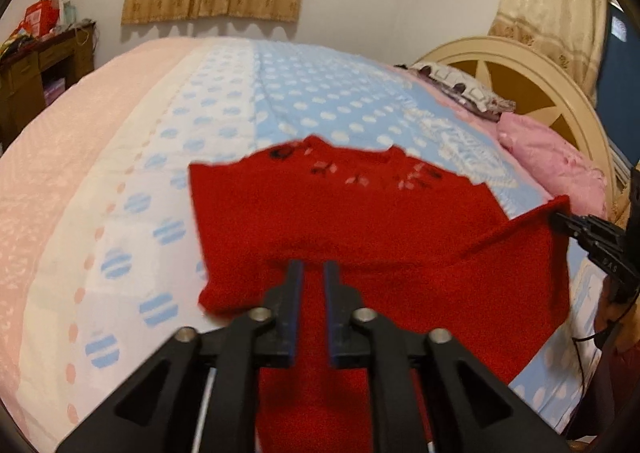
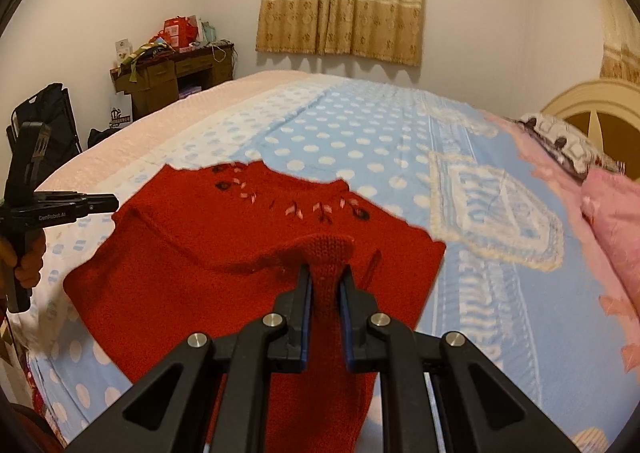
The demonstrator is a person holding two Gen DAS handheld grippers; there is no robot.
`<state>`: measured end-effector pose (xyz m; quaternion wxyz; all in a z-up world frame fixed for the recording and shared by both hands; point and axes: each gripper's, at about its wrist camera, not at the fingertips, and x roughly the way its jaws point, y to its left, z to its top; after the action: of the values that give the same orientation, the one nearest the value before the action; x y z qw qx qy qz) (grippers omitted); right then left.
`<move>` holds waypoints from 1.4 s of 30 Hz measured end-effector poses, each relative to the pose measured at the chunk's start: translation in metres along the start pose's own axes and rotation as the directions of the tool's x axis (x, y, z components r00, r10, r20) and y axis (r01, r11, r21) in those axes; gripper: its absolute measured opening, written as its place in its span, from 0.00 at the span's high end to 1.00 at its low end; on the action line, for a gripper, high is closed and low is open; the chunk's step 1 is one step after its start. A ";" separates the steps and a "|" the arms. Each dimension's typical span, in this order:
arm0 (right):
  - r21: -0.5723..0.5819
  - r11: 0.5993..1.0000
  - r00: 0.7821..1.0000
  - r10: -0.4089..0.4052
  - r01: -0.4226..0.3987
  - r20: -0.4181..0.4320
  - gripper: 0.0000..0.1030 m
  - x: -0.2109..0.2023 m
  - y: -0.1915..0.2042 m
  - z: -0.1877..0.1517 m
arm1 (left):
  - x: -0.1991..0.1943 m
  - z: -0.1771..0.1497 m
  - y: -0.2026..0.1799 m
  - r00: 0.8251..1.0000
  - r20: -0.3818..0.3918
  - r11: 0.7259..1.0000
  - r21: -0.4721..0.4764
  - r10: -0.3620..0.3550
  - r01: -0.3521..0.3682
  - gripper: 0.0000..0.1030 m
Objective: Fold small clothes
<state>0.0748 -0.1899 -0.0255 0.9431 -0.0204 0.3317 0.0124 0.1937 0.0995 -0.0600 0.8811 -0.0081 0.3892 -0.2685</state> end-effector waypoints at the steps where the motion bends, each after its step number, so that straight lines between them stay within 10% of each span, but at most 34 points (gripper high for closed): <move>1: 0.011 1.000 1.000 0.002 -0.002 -0.006 0.89 0.001 -0.002 -0.004 | 0.003 -0.004 0.003 1.000 -0.013 1.000 -0.012 0.014 -0.014 0.70; 8: 0.064 0.998 1.000 0.018 -0.016 -0.022 0.89 0.005 -0.007 -0.013 | 0.013 -0.018 0.004 0.996 -0.047 0.997 -0.005 0.073 -0.074 0.56; 20: 0.067 0.998 0.999 0.022 -0.020 -0.036 0.89 0.008 -0.002 -0.016 | 0.037 -0.017 0.008 0.994 -0.105 0.996 -0.086 -0.025 0.016 0.54; 26: 0.080 0.997 0.999 0.018 -0.015 -0.035 0.89 0.006 -0.003 -0.017 | 0.037 -0.022 0.002 0.997 -0.082 0.998 -0.064 -0.005 0.000 0.94; 42: 0.037 0.999 0.999 -0.006 0.005 0.034 0.89 -0.011 -0.007 0.019 | -0.013 0.021 -0.005 0.996 0.085 0.994 -0.097 -0.036 0.044 0.95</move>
<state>0.0785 -0.1961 -0.0030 0.9488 -0.0035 0.3158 0.0041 0.1985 0.0977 -0.0357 0.8895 -0.0707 0.3648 -0.2661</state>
